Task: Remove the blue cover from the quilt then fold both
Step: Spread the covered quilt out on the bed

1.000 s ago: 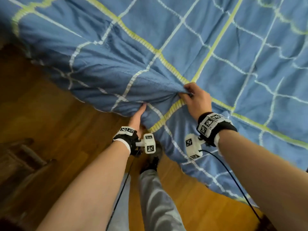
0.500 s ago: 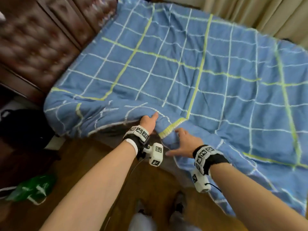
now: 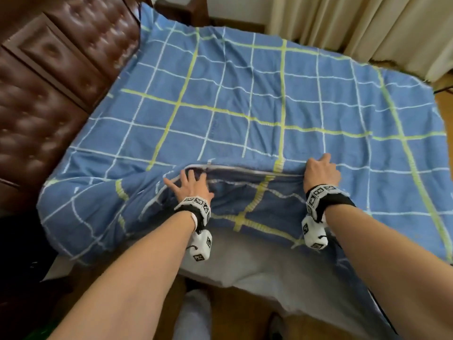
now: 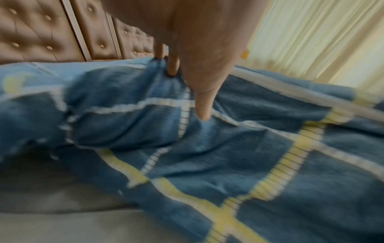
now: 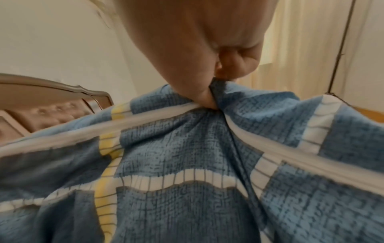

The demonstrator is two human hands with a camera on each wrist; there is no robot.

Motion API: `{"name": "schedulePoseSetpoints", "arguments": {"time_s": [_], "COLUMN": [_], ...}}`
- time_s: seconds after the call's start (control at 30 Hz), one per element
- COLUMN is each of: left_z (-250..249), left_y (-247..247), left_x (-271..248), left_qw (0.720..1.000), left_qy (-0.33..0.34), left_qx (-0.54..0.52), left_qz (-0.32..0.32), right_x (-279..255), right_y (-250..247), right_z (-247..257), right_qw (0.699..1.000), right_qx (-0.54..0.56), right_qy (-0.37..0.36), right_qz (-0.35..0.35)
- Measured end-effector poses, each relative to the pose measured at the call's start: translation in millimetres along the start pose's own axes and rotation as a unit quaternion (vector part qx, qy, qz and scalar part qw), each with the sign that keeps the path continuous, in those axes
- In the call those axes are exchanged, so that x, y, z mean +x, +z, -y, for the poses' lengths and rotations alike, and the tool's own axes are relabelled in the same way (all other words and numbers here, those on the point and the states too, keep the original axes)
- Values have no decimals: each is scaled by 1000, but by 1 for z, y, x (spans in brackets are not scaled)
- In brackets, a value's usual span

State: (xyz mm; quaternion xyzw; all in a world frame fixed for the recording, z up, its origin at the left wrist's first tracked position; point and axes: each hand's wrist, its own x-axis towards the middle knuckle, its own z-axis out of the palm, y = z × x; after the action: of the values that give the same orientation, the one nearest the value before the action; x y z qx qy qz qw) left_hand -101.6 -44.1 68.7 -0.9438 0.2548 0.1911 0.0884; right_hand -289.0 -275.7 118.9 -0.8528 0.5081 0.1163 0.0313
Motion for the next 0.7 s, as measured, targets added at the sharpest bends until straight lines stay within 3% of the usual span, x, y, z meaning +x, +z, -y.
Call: {"name": "schedulePoseSetpoints", "arguments": {"time_s": [0.17,0.27,0.37,0.5,0.6,0.7], "left_z": [74,85,82,71,59,34], "left_y": [39,72,98,101,80,29], "left_x": [91,118,135,151,167,189], "left_qw": [993,989,982,983,983,985], "left_qy": [55,67,80,119,135,163], "left_qx": [20,-14,1,28,47,53], "left_qz": [103,134,174,137,113,23], "right_x": [16,22,33,53,76,113], "right_y": [59,98,126,149,151,145], "right_z": [68,91,97,95,85,71], "right_qw": [984,967,956,972,972,966], "right_qx": [124,189,241,209,204,225], "right_qy": [122,157,164,103,114,119], "right_qz": [49,66,40,15,20,41]}}
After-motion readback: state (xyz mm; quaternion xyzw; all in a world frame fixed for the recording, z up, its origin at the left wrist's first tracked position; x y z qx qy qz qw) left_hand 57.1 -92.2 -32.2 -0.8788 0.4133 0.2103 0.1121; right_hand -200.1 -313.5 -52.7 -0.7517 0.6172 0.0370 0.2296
